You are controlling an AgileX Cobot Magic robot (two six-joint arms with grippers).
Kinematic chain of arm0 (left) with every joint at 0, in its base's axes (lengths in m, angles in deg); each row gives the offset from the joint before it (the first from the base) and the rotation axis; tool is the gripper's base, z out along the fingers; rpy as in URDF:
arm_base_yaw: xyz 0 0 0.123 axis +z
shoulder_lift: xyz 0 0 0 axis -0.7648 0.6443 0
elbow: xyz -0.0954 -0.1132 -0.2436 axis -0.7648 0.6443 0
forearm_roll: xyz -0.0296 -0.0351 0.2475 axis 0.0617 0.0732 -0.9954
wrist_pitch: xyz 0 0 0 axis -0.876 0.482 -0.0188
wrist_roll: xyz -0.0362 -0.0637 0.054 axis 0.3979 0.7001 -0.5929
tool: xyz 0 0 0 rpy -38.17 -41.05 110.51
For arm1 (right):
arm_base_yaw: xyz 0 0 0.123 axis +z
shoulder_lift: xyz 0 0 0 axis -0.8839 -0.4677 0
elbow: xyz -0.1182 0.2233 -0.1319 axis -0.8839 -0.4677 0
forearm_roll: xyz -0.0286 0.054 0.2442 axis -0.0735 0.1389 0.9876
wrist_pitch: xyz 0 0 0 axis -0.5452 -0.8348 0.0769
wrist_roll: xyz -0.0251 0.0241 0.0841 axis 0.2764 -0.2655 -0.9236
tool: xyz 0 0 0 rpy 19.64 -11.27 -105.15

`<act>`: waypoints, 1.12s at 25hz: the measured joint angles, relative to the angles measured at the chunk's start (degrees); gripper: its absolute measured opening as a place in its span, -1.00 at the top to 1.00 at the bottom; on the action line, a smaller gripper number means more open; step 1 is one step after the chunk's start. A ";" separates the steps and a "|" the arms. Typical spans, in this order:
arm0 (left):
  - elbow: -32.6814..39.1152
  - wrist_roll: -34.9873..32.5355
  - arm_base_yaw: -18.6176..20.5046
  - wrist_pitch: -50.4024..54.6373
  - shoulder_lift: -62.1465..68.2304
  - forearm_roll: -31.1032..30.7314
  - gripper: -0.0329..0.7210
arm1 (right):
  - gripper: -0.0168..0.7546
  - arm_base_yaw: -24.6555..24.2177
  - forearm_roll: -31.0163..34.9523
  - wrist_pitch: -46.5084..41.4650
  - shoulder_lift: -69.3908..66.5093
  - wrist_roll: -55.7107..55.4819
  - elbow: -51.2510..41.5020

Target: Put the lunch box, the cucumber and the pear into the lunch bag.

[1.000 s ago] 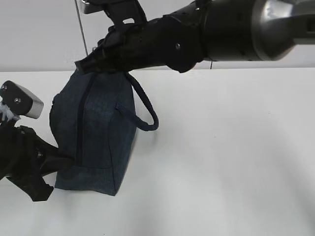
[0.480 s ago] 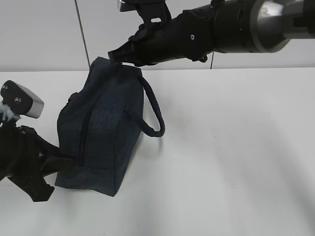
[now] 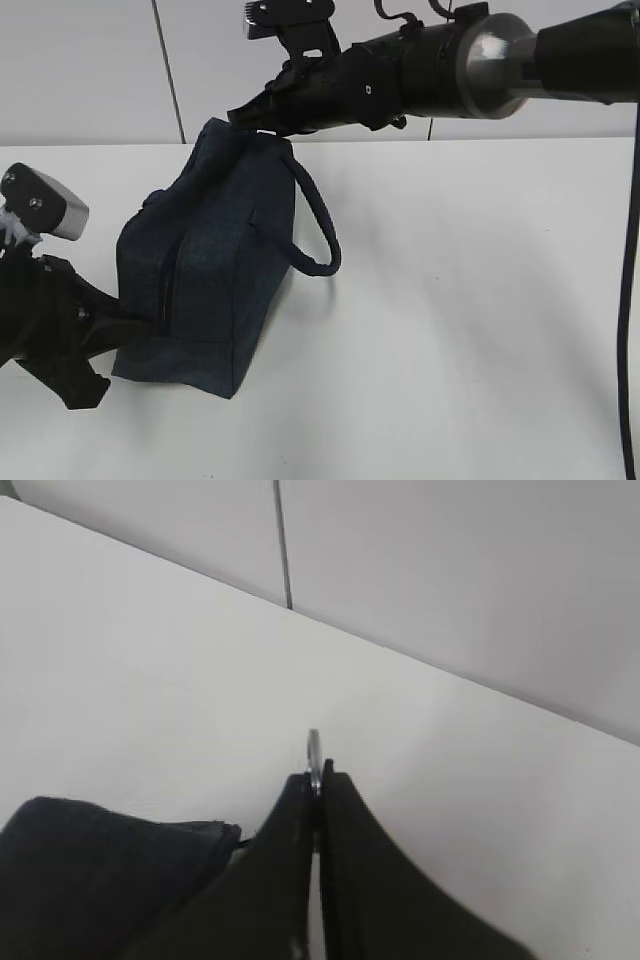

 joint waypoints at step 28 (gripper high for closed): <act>-0.48 -0.06 0.00 0.06 0.00 1.16 0.90 | 0.96 -2.84 7.79 -7.14 -13.06 0.00 13.47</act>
